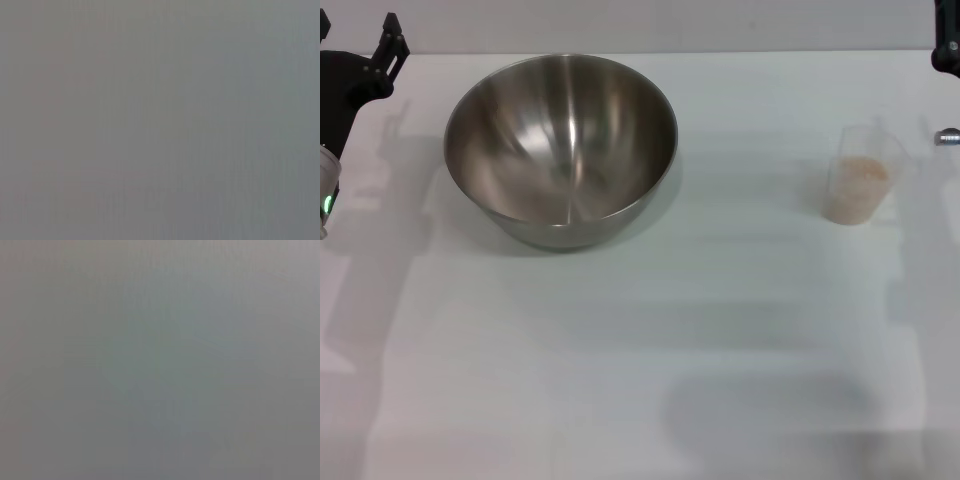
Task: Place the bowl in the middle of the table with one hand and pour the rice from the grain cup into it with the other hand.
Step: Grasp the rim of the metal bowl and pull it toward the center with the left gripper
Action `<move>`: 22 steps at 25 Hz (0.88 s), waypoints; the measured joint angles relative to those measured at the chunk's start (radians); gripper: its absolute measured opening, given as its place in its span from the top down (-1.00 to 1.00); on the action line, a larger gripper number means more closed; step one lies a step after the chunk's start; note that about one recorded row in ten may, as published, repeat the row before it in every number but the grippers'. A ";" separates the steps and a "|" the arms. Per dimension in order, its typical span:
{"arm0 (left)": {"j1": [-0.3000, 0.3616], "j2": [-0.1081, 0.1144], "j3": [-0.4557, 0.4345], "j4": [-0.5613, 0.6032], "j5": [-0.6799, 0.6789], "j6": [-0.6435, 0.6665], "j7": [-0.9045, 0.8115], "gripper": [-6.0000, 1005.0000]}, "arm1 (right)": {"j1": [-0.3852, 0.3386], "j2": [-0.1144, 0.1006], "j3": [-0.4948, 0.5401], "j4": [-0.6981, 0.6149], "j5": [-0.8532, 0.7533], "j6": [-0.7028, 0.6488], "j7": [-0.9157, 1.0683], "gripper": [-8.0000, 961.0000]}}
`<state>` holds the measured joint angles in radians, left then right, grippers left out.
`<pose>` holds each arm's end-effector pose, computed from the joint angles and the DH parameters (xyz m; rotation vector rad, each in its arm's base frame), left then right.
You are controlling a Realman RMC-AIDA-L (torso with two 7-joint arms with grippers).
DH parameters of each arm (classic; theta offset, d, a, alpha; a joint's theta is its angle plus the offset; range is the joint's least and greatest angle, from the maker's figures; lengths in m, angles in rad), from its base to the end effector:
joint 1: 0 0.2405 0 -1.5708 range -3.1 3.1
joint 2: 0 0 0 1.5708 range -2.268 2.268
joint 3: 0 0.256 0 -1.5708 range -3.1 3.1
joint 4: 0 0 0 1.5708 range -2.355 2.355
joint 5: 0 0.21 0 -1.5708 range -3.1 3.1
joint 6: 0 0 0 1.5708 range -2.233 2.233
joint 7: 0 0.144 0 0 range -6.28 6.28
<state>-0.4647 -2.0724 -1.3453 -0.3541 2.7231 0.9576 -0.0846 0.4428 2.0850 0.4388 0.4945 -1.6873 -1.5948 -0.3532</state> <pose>-0.2941 0.3802 0.0045 -1.5713 -0.4801 -0.6969 0.2438 0.3119 -0.0069 -1.2610 0.2051 0.8615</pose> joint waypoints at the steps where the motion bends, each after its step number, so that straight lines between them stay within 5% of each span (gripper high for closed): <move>1: 0.000 0.000 0.000 0.000 0.000 0.000 0.000 -0.59 | -0.002 0.001 0.003 0.000 0.000 0.000 0.000 -0.14; 22: -0.035 0.008 -0.031 0.003 0.001 -0.048 0.030 -0.57 | -0.103 0.002 0.052 0.110 0.172 0.086 -0.011 -0.14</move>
<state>-0.4996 -2.0646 -1.3760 -0.3507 2.7238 0.9096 -0.0551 0.3394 2.0874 0.4907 0.6048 -1.5152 -1.5090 -0.3643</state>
